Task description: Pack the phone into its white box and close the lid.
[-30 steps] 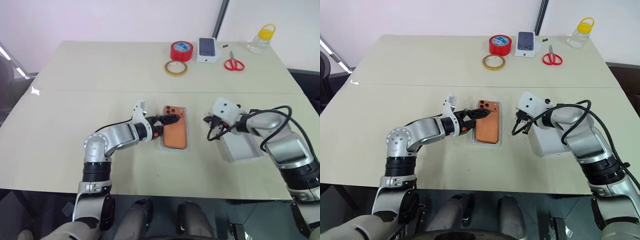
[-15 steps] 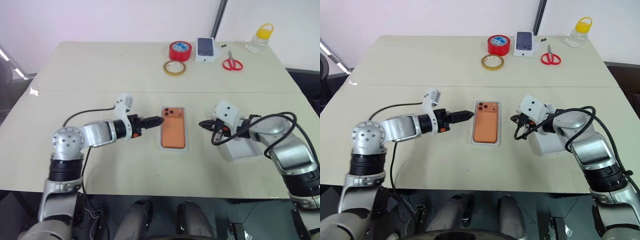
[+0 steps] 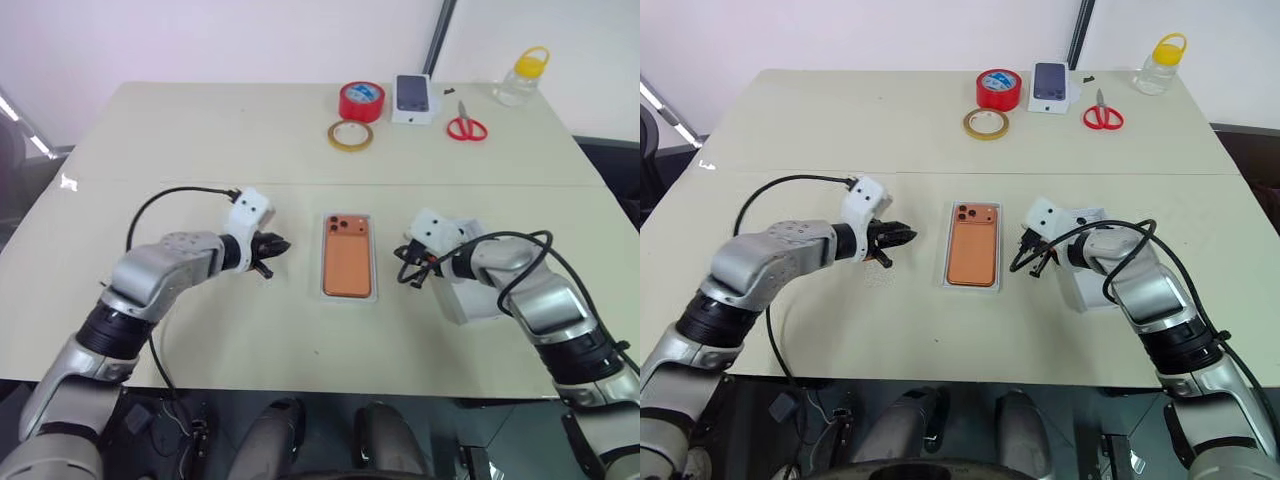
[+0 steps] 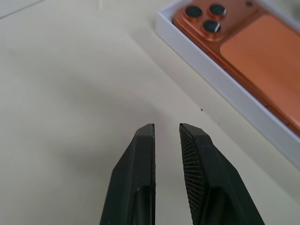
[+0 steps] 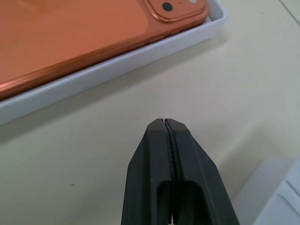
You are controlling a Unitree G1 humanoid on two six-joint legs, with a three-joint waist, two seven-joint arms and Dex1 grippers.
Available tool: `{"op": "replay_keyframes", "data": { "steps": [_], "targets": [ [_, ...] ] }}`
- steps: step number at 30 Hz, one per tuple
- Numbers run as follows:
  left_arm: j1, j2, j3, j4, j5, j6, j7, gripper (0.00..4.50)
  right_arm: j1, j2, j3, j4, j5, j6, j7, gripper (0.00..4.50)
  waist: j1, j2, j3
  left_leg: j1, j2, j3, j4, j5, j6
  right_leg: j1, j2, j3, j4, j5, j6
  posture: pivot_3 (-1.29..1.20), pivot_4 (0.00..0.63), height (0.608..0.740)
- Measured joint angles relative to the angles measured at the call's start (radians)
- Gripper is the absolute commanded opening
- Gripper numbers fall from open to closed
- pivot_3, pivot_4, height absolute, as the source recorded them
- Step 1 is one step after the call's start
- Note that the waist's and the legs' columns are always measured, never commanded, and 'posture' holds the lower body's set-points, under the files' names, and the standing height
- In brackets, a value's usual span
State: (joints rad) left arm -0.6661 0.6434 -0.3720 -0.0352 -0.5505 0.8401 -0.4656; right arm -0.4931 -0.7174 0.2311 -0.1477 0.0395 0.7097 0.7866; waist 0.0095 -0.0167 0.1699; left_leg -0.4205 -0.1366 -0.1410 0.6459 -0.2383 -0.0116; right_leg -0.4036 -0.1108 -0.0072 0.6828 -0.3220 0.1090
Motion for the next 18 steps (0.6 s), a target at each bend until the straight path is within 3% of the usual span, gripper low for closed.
{"op": "replay_keyframes", "data": {
  "steps": [7, 18],
  "targets": [
    [-0.093, -0.091, -0.119, 0.108, 0.182, -0.063, -0.169, 1.14, -0.019, 0.017, 0.081, -0.041, -0.039, 0.052, -0.005, 0.0, -0.006, 0.0, 0.0, 0.0, 0.0, 0.0, 0.001, 0.0, 0.0, -0.001, 0.0, 0.0, 0.001, 0.0, 0.0, 0.0, 0.15, 0.74],
    [-0.136, -0.208, -0.16, 0.141, 0.359, -0.087, -0.314, 1.14, -0.011, -0.007, 0.115, -0.135, -0.077, 0.146, -0.005, 0.0, 0.007, 0.0, 0.0, -0.001, -0.001, 0.0, 0.002, -0.001, 0.002, 0.001, -0.001, 0.0, 0.0, 0.0, 0.001, 0.0, 0.15, 0.74]
  ]
}}
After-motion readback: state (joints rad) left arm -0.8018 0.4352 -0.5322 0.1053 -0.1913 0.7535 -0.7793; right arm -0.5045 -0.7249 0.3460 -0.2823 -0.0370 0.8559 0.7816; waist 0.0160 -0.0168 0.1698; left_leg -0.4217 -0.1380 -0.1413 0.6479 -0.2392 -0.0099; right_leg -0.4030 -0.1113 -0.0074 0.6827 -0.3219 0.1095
